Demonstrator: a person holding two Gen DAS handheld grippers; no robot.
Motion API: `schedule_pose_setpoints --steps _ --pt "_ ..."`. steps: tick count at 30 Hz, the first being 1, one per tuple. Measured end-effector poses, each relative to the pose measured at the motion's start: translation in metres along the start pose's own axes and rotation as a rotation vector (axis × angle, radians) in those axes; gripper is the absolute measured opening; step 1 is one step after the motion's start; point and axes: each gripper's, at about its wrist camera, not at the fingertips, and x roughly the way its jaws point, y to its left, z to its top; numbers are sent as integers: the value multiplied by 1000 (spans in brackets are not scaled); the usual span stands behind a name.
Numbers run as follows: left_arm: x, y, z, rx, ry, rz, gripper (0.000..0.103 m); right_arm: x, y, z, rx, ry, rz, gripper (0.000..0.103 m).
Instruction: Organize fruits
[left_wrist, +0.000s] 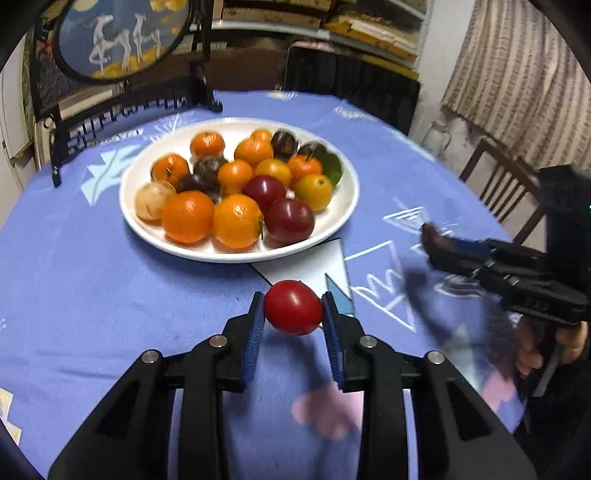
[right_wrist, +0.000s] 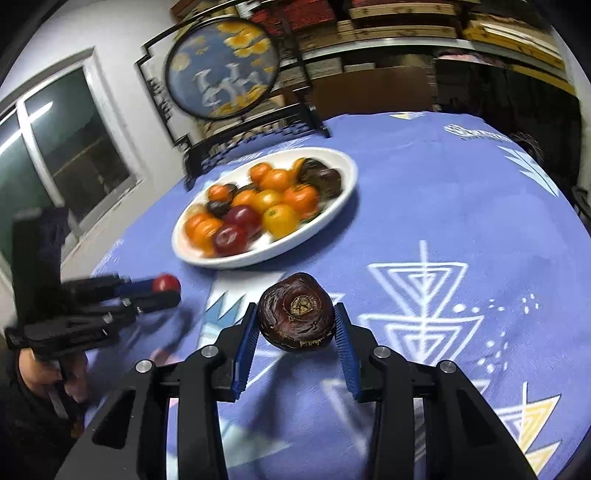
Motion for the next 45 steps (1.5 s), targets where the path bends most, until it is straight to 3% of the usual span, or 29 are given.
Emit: schedule_pose_setpoints --steps 6,13,15,17,18,19,20,23,27,30,33,37,45 --pt "-27 20 43 11 -97 23 30 -15 30 49 -40 -25 55 41" --pt "29 51 109 -29 -59 42 31 47 34 129 -52 -24 11 41" --pt "48 57 114 -39 -26 36 38 70 26 140 -24 1 12 41" --pt "59 63 116 -53 -8 54 60 90 19 144 -4 20 13 46" --pt "60 66 114 -69 -4 59 70 94 16 143 12 10 -16 57" --pt "57 70 110 -92 -10 61 87 93 13 141 32 -5 -17 60" --pt "52 72 104 -100 -23 65 93 88 10 137 57 -18 2 60" --pt "35 69 87 -79 -20 84 95 67 11 118 64 -26 -6 62" --pt "8 53 48 -42 11 100 98 27 23 83 34 -41 -47 89" --pt "-14 34 15 -16 17 81 98 -4 39 49 -28 -38 -73 97" --pt "-47 11 -12 1 -35 150 98 -36 51 18 -59 -55 -88 98" --pt "-87 -9 -35 -15 -102 147 98 -76 59 -4 -38 -93 -105 99" --pt "-156 -26 -63 -74 -198 313 98 -132 77 -29 -48 -171 -126 99"
